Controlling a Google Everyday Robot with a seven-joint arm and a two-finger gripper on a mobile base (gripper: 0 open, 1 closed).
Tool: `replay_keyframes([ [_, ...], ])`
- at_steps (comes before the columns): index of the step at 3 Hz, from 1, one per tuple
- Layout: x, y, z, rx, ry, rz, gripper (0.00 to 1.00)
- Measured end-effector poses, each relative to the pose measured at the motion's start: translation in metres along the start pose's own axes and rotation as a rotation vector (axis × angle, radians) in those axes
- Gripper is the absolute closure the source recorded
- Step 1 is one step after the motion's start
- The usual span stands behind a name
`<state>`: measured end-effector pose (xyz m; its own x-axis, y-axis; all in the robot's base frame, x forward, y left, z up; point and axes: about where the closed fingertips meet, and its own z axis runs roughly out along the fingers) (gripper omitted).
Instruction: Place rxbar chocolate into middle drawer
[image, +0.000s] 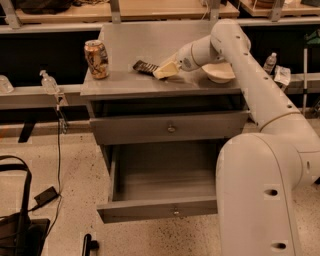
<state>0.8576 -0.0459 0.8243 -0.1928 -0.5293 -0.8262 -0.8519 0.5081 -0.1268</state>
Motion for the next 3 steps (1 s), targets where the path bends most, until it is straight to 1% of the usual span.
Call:
replay_keyframes([
  [3,-0.0001,0.0001,-0.0001,0.0,0.0,0.0,1.0],
])
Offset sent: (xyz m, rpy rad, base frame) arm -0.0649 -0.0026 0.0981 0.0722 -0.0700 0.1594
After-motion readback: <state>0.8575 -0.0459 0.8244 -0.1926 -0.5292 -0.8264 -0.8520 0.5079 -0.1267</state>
